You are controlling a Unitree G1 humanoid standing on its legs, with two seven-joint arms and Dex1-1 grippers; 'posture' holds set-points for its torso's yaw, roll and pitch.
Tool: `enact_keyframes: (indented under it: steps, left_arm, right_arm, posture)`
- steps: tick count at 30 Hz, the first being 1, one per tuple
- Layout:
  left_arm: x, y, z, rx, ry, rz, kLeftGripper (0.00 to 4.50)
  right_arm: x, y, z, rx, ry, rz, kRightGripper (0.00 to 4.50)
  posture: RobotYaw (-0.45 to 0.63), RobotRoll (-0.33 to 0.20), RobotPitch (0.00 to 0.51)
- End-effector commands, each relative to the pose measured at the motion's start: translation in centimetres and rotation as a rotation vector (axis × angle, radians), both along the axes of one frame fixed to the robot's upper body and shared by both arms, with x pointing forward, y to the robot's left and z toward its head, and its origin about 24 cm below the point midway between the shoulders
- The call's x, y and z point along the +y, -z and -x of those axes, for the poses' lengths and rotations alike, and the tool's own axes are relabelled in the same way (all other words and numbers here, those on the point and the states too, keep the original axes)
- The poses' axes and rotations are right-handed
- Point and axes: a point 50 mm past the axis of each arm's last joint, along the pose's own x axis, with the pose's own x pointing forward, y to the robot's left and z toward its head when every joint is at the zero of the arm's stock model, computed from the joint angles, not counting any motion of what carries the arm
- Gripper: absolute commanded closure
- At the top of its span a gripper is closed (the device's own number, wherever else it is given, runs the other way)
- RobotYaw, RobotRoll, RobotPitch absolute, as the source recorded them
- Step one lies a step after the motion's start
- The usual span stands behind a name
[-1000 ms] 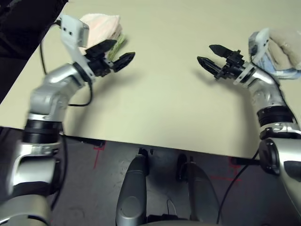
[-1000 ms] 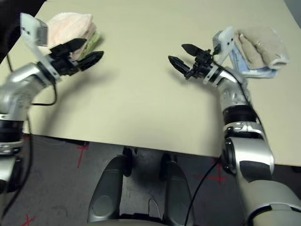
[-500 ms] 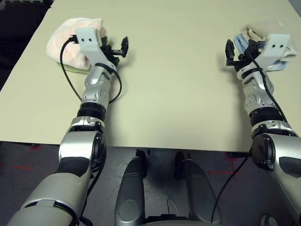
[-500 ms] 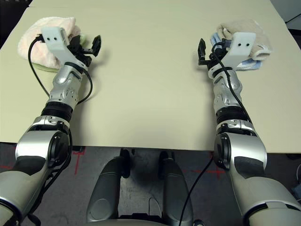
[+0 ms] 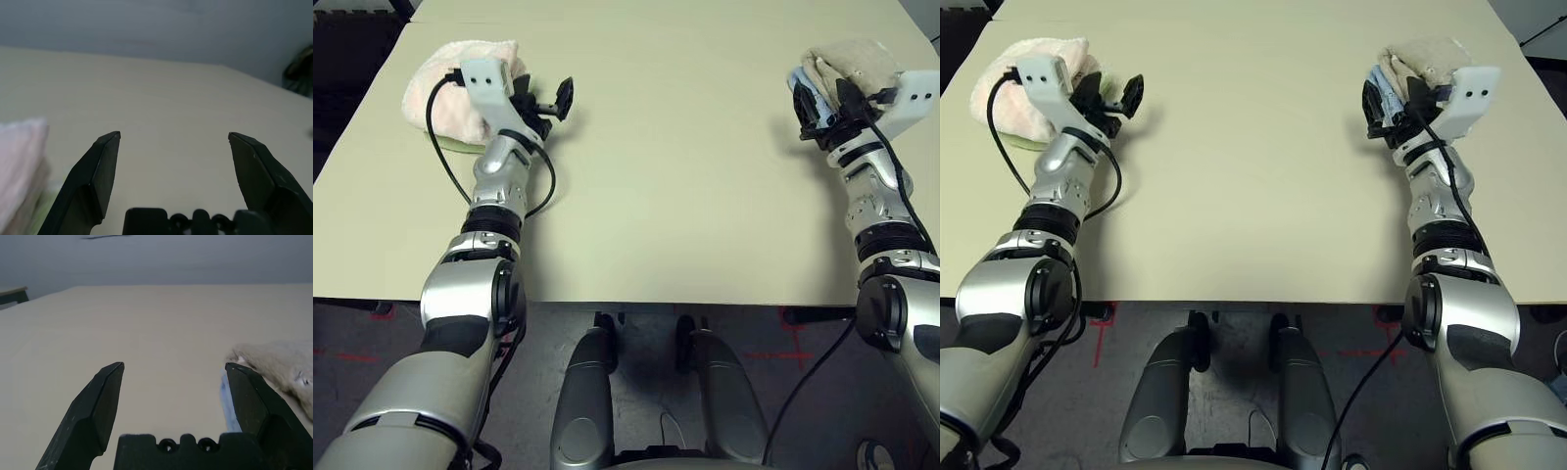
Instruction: Fold the towel and set it aside.
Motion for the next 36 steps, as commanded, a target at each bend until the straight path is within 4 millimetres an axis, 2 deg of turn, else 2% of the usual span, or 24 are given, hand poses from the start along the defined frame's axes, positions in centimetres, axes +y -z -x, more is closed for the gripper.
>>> enact_keyframes:
  steps: [1,3,6,8,10,13,16,18,24,36]
  left_arm:
    - [0.5,-2.3,1.2,-0.013,0.141,0.005,0.03]
    - [1.6,-3.3,1.8,-0.024,0.114,-0.005,0.03]
    - [5.2,-3.1,2.1,0.000,-0.083,-0.017,0.03]
    - [7.9,-2.1,2.3,0.027,-0.242,-0.029,0.03]
    - [9.6,-1.0,2.4,0.058,-0.358,-0.020,0.03]
    - [10.9,1.3,2.6,0.096,-0.471,-0.048,0.03]
    - [11.6,3.5,2.7,0.145,-0.529,-0.055,0.03]
    - [11.5,4.1,2.7,0.157,-0.525,-0.064,0.03]
    - [11.4,4.3,2.7,0.133,-0.519,-0.032,0.03]
    - [11.2,4.7,2.5,0.146,-0.496,-0.034,0.03]
  right_arm:
    - [-2.4,-1.0,1.0,-0.020,0.001,-0.015,0.00]
    - [-3.3,-1.3,1.5,-0.024,0.003,-0.015,0.00]
    - [-5.1,-1.6,2.2,-0.030,0.066,-0.029,0.00]
    - [-6.4,-1.5,2.7,-0.017,0.123,-0.056,0.00]
    - [-7.2,-1.0,2.9,0.009,0.157,-0.064,0.00]
    - [-7.5,0.1,3.1,0.052,0.162,-0.040,0.00]
    - [-7.3,0.8,3.1,0.056,0.162,-0.028,0.00]
    - [-7.6,0.7,3.1,0.043,0.208,-0.045,0.00]
    - [-8.9,1.2,3.5,0.050,0.347,-0.092,0.00]
    - [-8.8,2.9,3.4,0.158,0.306,-0.063,0.00]
  posture:
    - [-0.01,0.000,0.267]
    - [-0.01,0.000,0.270]
    - [-0.01,0.000,0.274]
    - [-0.02,0.000,0.271]
    - [-0.02,0.000,0.274]
    - [-0.03,0.000,0.276]
    - [-0.03,0.000,0.279]
    - [-0.03,0.000,0.281]
    - [-0.03,0.000,0.282]
    - [-0.03,0.000,0.284]
